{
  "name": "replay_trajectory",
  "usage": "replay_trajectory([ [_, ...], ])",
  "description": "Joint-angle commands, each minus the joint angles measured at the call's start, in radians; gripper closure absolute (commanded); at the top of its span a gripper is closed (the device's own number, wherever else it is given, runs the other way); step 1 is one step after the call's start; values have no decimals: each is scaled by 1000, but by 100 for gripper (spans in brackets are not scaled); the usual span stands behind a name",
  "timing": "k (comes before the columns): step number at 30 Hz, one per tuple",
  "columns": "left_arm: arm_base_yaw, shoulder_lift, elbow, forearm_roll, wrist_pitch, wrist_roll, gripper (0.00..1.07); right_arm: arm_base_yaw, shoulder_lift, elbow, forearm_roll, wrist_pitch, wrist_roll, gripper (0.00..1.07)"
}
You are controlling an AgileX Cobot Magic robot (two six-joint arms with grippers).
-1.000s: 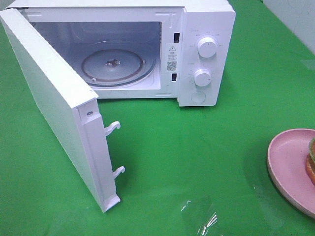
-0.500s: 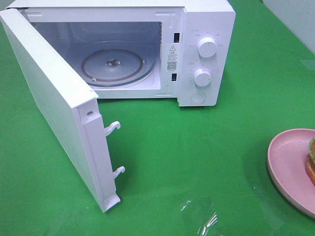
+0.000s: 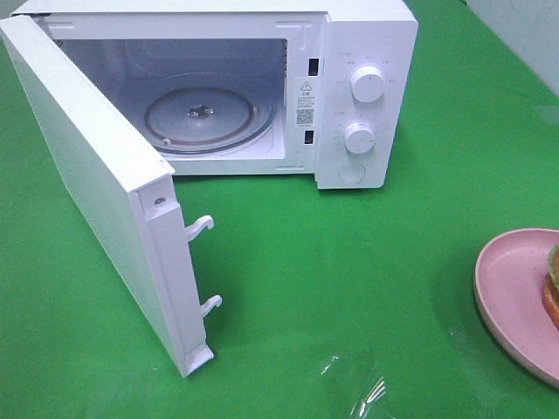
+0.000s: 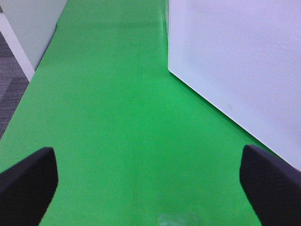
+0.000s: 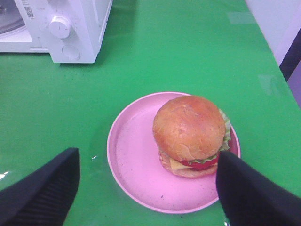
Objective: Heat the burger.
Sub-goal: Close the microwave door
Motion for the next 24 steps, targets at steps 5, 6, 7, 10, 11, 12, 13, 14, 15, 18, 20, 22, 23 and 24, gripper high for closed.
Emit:
replay_trajectory([
  [5,-4,-20,2,0,-7,1,9,-7,-63,3,5,1,-10,31],
  [6,-4,-20,2,0,-7,1,9,-7,-63,3,5,1,-10,31],
  [7,-4,-20,2,0,-7,1,9,-7,-63,3,5,1,-10,31],
  [10,-4,-20,2,0,-7,1,9,-7,-63,3,5,1,-10,31],
  [11,-4,-20,2,0,-7,1,9,-7,-63,3,5,1,-10,31],
  [12,-4,-20,2,0,-7,1,9,-7,-63,3,5,1,-10,31],
  [13,-4,-20,2,0,-7,1,9,-7,-63,3,5,1,-10,31],
  [14,-4,-20,2,0,-7,1,9,-7,-63,3,5,1,-10,31],
  [15,-4,-20,2,0,-7,1,9,-7,-63,3,5,1,-10,31],
  [18,-4,-20,2,0,-7,1,9,-7,-63,3,5,1,-10,31],
  [20,-4,-20,2,0,-7,1,9,-7,-63,3,5,1,-10,31],
  [22,-4,-20,2,0,-7,1,9,-7,-63,3,5,1,-10,31],
  [23,-4,-20,2,0,-7,1,9,-7,-63,3,5,1,-10,31],
  [24,-4,-20,2,0,-7,1,9,-7,-63,3,5,1,-10,31],
])
